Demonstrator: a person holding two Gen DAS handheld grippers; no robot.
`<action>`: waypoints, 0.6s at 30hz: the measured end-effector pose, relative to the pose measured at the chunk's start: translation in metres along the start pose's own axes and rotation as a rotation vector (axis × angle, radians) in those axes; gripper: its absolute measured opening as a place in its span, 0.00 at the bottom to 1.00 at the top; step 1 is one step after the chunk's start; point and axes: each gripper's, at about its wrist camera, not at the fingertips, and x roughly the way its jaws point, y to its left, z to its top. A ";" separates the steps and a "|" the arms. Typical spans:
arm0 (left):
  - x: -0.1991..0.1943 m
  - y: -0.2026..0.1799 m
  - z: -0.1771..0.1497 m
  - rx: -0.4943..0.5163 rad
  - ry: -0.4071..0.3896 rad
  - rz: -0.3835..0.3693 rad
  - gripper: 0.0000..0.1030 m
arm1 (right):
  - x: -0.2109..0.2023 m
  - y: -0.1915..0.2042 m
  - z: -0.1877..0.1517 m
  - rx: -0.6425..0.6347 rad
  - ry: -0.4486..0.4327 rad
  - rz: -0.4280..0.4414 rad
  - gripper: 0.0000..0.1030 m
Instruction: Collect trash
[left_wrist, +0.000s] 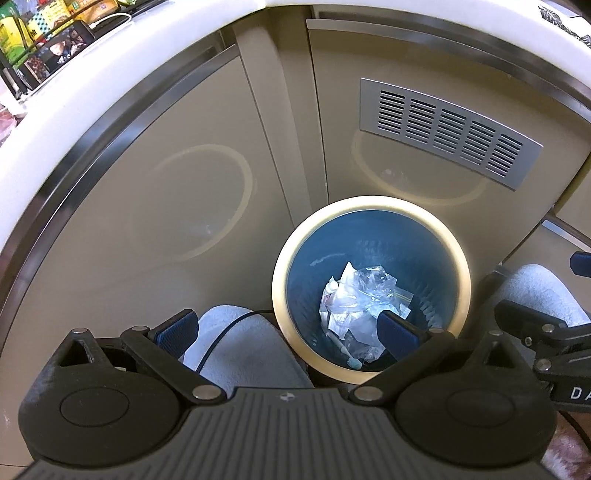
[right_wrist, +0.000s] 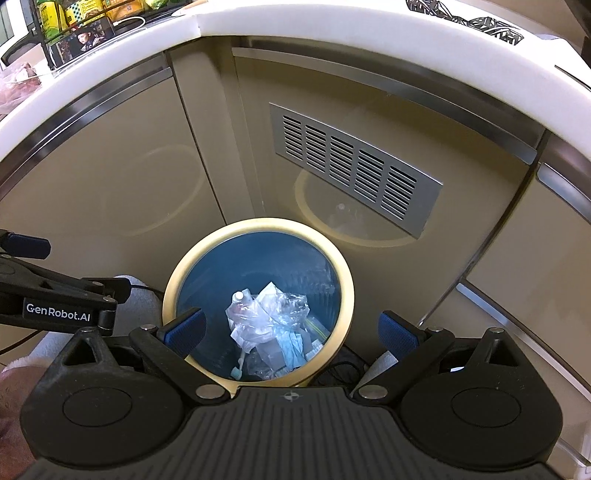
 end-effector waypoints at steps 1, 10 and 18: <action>0.000 0.000 0.000 0.001 0.001 0.000 1.00 | 0.000 0.000 0.000 -0.001 0.000 0.000 0.97; 0.002 -0.002 0.001 0.008 0.008 0.002 1.00 | 0.001 0.001 0.001 0.002 0.002 0.000 0.99; 0.005 -0.006 0.001 0.015 0.013 0.007 1.00 | 0.008 -0.001 0.004 0.021 0.031 0.004 1.00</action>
